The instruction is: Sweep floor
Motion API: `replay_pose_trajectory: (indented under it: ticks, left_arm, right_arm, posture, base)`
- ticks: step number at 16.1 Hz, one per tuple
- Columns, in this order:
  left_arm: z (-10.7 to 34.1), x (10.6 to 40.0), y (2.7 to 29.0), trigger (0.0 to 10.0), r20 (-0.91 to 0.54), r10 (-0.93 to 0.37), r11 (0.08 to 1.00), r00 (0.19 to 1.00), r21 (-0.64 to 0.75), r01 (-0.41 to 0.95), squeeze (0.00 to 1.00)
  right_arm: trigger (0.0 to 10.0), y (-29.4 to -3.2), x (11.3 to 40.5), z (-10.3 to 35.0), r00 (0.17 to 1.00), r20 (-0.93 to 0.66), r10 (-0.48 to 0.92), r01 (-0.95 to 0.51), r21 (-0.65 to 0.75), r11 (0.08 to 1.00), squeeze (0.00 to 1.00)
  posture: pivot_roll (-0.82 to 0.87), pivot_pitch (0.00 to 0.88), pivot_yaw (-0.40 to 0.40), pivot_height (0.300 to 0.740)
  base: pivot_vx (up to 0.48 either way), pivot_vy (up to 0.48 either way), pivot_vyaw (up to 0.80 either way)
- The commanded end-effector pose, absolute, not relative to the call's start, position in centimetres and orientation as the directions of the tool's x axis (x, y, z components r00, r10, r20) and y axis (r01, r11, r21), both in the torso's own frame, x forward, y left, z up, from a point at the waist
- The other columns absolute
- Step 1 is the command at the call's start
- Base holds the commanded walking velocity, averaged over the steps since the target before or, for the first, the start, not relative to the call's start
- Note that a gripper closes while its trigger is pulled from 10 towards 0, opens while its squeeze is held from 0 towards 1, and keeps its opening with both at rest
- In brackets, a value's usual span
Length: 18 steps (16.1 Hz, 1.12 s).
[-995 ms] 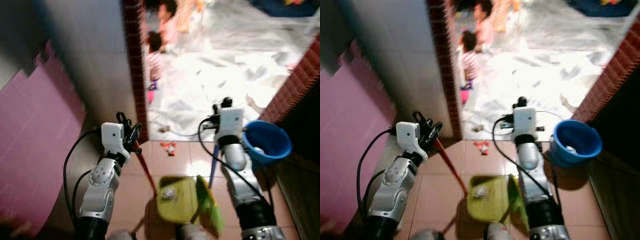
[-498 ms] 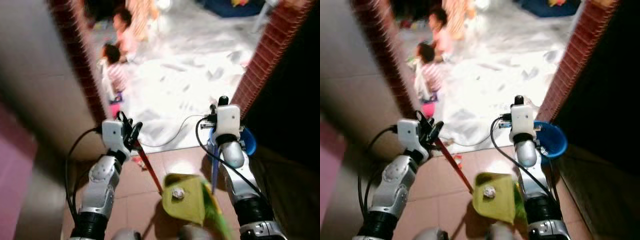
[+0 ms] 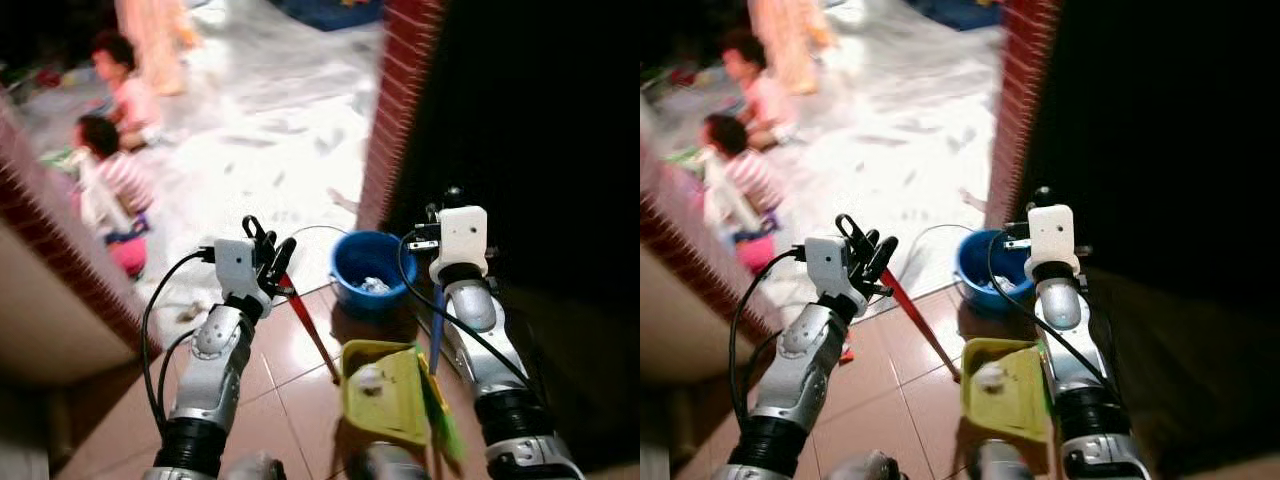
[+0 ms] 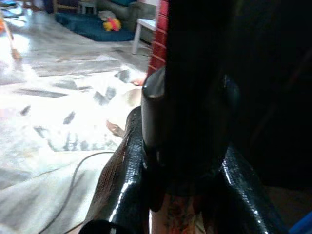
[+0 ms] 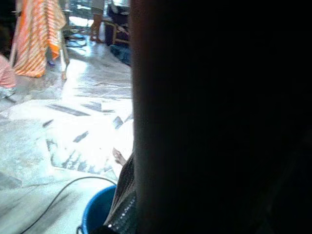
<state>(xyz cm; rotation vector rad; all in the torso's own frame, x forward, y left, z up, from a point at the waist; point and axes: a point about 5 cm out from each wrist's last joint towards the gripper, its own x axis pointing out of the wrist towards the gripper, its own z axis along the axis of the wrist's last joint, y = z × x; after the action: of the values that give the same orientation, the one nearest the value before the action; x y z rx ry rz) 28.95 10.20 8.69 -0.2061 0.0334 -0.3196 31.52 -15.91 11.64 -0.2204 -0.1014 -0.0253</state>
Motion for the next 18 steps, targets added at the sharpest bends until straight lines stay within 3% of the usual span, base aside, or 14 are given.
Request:
replay_pose_trajectory:
  ticks: [1,10,13,15,18]
  left_arm:
    - [9.6,29.3,10.6,10.0,0.040,-0.295,0.937,0.955,-0.182,0.298,0.00]
    - [9.5,29.9,13.6,10.0,-0.008,-0.133,0.909,0.991,-0.399,0.119,0.00]
    - [9.7,29.9,16.3,10.0,-0.004,-0.046,0.930,0.999,-0.365,0.042,0.00]
    - [10.6,29.9,19.4,10.0,0.024,0.072,0.940,0.997,-0.335,-0.060,0.00]
    - [11.8,30.2,20.8,10.0,0.060,0.111,0.945,0.992,-0.316,-0.087,0.00]
  right_arm:
    - [10.0,-15.9,31.7,11.9,0.994,0.113,-0.008,0.032,-0.209,0.977,0.00]
    - [10.0,-16.5,31.4,11.5,0.995,0.098,-0.005,0.029,-0.236,0.971,0.00]
    - [10.0,-16.6,31.2,11.2,0.996,0.089,-0.002,0.024,-0.255,0.967,0.00]
    - [10.0,-16.9,31.1,11.0,0.997,0.082,-0.010,0.031,-0.266,0.963,0.00]
    - [10.0,-16.7,31.2,10.8,0.997,0.073,-0.002,0.022,-0.273,0.962,0.00]
  posture:
    - [-0.07,0.000,0.046,0.740]
    - [-0.07,0.000,0.039,0.740]
    - [-0.07,0.000,0.036,0.740]
    - [-0.07,0.000,0.036,0.740]
    - [-0.06,0.000,0.027,0.740]
  base:
    - [0.000,0.000,0.00]
    - [0.000,0.000,0.00]
    - [0.000,0.000,0.00]
    - [0.000,0.000,0.00]
    - [0.000,0.000,0.00]
